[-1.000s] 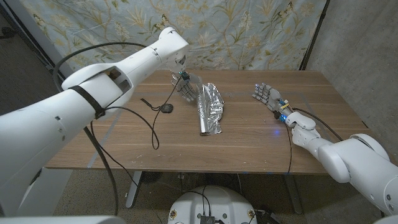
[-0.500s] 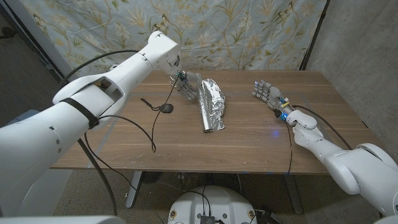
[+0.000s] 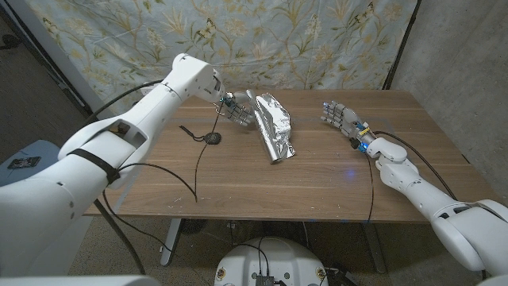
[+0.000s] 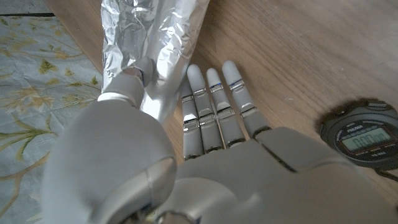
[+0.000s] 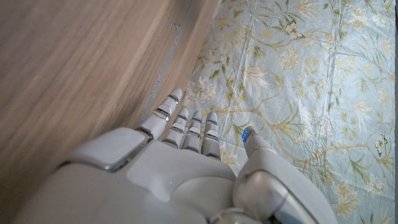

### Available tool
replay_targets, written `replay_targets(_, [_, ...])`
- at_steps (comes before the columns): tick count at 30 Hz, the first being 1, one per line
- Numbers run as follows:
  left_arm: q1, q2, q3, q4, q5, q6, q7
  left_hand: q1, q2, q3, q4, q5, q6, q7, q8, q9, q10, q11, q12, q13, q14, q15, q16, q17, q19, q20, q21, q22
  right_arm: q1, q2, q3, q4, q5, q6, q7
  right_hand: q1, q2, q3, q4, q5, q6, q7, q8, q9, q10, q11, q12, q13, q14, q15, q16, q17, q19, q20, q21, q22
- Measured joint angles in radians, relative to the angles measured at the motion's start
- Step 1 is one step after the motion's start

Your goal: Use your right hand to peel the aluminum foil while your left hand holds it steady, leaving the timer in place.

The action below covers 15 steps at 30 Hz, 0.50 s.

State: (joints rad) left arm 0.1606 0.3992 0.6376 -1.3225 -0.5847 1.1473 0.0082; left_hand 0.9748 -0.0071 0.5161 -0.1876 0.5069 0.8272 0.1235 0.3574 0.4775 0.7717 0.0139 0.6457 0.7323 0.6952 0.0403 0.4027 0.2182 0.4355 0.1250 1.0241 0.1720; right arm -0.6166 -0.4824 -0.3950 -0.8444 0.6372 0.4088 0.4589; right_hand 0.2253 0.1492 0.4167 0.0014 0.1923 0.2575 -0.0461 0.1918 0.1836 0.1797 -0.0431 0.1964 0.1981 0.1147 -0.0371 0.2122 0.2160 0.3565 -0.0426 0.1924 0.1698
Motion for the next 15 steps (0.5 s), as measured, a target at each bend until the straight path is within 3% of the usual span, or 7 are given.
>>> replay_targets(1, [0.007, 0.002, -0.009, -0.004, -0.033, -0.026, 0.021, 0.000, 0.000, 0.000, 0.000, 0.000, 0.000, 0.000, 0.000, 0.000, 0.000, 0.000, 0.000, 0.000, 0.003, -0.003, 0.000, 0.000, -0.002, -0.002, 0.000, 0.000, -0.019, -0.021, -0.007, -0.054, 0.000, -0.005, -0.004, 0.000, 0.000, 0.000, 0.000, 0.000, 0.000, 0.000, 0.000, 0.000, 0.000, 0.000, 0.000, 0.000, 0.000, 0.000, 0.000, 0.000, 0.000, 0.000, 0.000, 0.000])
replay_targets(6, [0.034, 0.008, -0.041, -0.017, -0.034, -0.028, 0.022, 0.000, 0.000, 0.000, 0.000, -0.001, 0.000, 0.000, 0.000, 0.000, 0.000, 0.000, 0.000, 0.002, 0.007, -0.007, -0.008, 0.000, -0.004, -0.004, -0.002, 0.000, -0.020, -0.022, -0.008, -0.058, -0.003, -0.026, -0.018, 0.000, 0.000, 0.000, 0.000, 0.000, 0.000, 0.000, 0.000, 0.000, 0.000, 0.000, 0.000, 0.000, 0.000, 0.000, 0.000, 0.000, 0.000, 0.000, 0.000, 0.000])
replay_targets(7, [0.039, 0.008, -0.047, -0.018, -0.075, -0.057, 0.042, -0.002, -0.001, 0.000, 0.000, -0.001, 0.000, 0.000, 0.000, 0.000, 0.000, 0.000, 0.000, 0.002, 0.010, -0.010, -0.008, 0.001, -0.004, -0.004, -0.002, 0.000, -0.039, -0.045, -0.015, -0.111, -0.004, -0.029, -0.021, 0.000, 0.000, 0.000, 0.000, 0.000, 0.000, 0.000, 0.000, 0.000, 0.000, 0.000, 0.000, 0.000, 0.001, -0.001, 0.000, 0.000, 0.000, 0.000, 0.000, 0.000])
replay_targets(12, [0.062, 0.009, -0.073, -0.023, -0.075, -0.057, 0.042, -0.006, -0.002, -0.005, 0.005, -0.001, 0.000, 0.000, 0.000, 0.000, 0.004, 0.004, 0.000, 0.003, 0.021, -0.021, -0.008, 0.003, -0.004, -0.004, -0.002, 0.000, -0.039, -0.045, -0.015, -0.111, -0.005, -0.044, -0.033, 0.000, 0.000, 0.000, 0.000, 0.000, 0.000, 0.000, 0.000, 0.000, 0.000, 0.000, 0.000, 0.000, 0.004, -0.004, 0.000, 0.000, 0.000, 0.000, 0.000, 0.000])
replay_targets(13, [0.069, 0.009, -0.081, -0.024, -0.118, -0.092, 0.061, -0.009, -0.003, -0.005, 0.005, -0.001, 0.000, 0.000, 0.000, 0.000, 0.004, 0.004, 0.002, 0.003, 0.021, -0.021, -0.008, 0.003, -0.003, -0.004, -0.002, 0.000, -0.056, -0.066, -0.020, -0.157, -0.006, -0.049, -0.037, 0.000, 0.000, 0.000, 0.000, 0.000, 0.000, 0.000, 0.000, 0.000, 0.000, 0.000, 0.000, 0.000, 0.004, -0.004, 0.000, 0.000, 0.000, 0.000, 0.000, 0.000])
replay_targets(15, [0.078, 0.008, -0.092, -0.025, -0.129, -0.102, 0.064, -0.017, 0.000, -0.005, 0.005, -0.001, 0.000, 0.000, 0.000, 0.000, 0.004, 0.004, 0.007, 0.003, 0.025, -0.025, -0.008, 0.005, -0.003, -0.004, -0.007, 0.000, -0.061, -0.071, -0.021, -0.168, -0.006, -0.056, -0.042, 0.000, 0.000, 0.000, 0.000, 0.000, 0.000, 0.000, 0.000, 0.000, 0.000, 0.000, 0.000, 0.000, 0.004, -0.004, 0.000, 0.000, 0.000, 0.000, 0.000, 0.000])
